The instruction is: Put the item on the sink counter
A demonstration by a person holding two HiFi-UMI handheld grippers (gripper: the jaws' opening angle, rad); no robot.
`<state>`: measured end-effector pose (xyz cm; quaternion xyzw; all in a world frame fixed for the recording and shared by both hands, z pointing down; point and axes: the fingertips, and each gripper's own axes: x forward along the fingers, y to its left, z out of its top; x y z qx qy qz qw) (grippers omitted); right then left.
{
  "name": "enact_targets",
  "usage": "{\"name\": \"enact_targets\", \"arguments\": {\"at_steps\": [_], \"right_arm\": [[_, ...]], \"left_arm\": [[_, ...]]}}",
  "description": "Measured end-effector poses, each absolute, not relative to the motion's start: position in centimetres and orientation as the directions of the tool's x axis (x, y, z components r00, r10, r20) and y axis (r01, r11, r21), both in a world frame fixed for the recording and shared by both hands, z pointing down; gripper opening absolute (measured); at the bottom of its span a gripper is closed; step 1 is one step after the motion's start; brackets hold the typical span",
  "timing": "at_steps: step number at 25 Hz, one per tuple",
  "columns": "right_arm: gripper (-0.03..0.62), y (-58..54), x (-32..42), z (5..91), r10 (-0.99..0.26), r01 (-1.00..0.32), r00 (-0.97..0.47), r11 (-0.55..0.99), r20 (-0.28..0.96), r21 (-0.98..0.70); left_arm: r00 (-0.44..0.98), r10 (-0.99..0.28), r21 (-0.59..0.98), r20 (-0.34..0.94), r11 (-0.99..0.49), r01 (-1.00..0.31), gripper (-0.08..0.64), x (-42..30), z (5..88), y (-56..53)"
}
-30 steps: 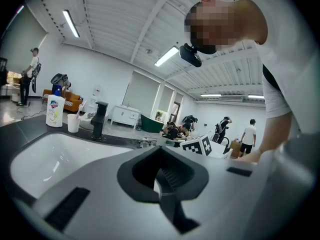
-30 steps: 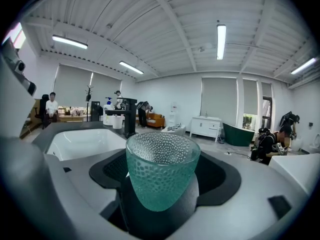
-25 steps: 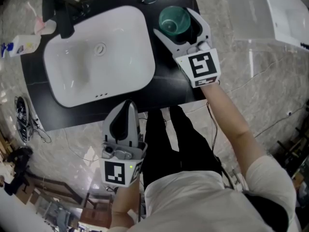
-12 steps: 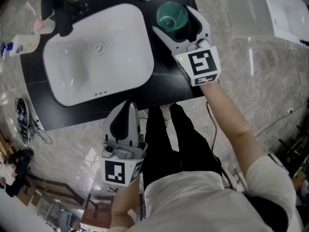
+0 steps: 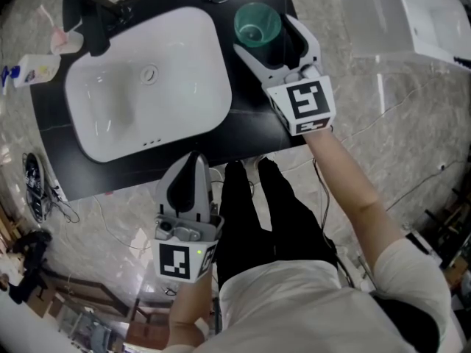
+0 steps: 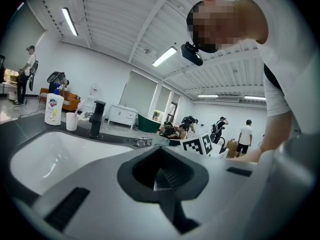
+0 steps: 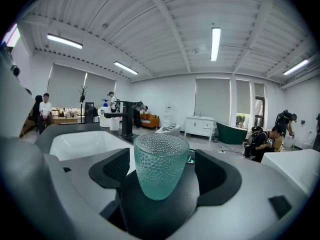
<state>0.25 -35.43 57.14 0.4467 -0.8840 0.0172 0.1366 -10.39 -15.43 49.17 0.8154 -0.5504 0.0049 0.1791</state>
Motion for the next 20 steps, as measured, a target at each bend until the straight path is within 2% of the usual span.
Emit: {"name": "enact_targets", "arguments": {"at_steps": [20], "right_arm": [[0.403,-33.5,1.4,56.0,-0.815,-0.829,-0.520,0.554,0.258,0.078]], "left_arm": [[0.408,-0.893,0.293,0.191,-0.345,-0.892,0.002,-10.0,48.1,-14.5]]}}
